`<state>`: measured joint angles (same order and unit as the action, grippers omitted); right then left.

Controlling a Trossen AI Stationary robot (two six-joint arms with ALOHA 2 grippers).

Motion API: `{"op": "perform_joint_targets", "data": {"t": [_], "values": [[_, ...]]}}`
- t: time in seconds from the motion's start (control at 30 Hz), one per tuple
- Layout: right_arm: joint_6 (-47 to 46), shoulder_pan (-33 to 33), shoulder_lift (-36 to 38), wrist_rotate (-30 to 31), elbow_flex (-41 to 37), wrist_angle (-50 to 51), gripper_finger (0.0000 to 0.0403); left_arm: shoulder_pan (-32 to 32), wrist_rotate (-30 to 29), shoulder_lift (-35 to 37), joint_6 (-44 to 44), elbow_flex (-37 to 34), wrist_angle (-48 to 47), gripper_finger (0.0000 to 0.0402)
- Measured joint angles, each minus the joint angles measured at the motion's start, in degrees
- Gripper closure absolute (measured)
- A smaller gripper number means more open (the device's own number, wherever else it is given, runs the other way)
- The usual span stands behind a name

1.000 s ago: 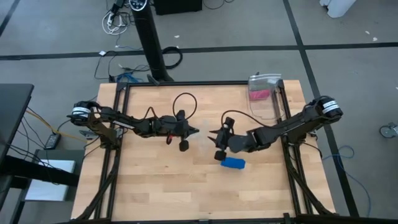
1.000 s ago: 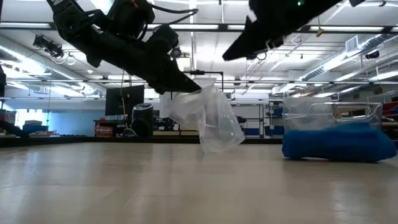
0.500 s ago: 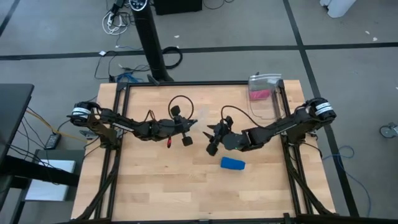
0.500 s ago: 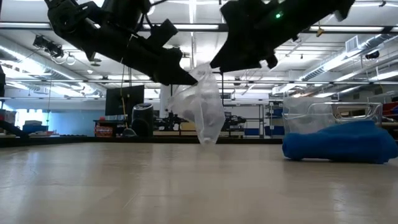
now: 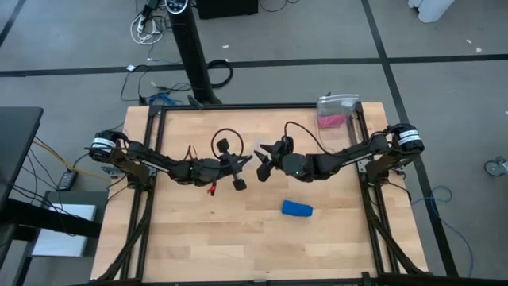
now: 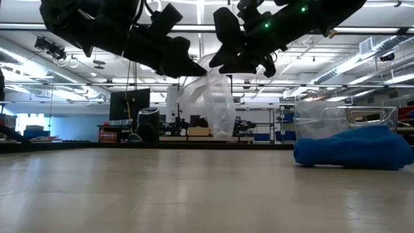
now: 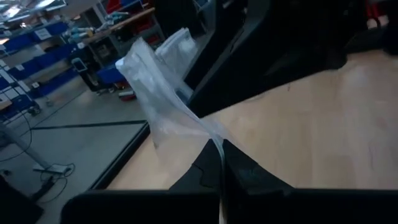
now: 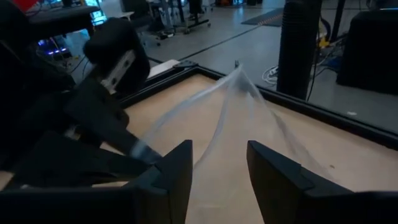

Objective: Roll bandage
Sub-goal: Put the blue rolled bandage into the transparent zip bag

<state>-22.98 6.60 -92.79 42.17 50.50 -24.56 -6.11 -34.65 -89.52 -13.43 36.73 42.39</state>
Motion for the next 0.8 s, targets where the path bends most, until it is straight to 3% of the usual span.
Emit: {"op": "perform_joint_targets", "data": {"t": [0.13, 0.37, 0.57, 0.8], "values": [[0.6, -0.8, 0.0, -0.5, 0.0, -0.9, 0.0280, -0.1, -0.1, 0.0, 0.1, 0.0, 1.6, 0.0402], [6.7, -0.3, 0.0, 1.2, 0.0, -1.6, 0.0393, -0.1, -0.8, 0.0, 0.6, 0.0, 2.5, 0.0402], [13.3, 2.5, 0.7, 3.5, 0.0, -3.1, 0.0399, 0.9, -4.7, 0.0, 3.8, 0.0, 2.4, 0.0402], [18.6, 5.8, 1.1, 3.9, 0.0, -2.0, 0.0401, 3.0, -3.0, 0.0, 9.7, 0.0, 1.4, 0.0401]]}}
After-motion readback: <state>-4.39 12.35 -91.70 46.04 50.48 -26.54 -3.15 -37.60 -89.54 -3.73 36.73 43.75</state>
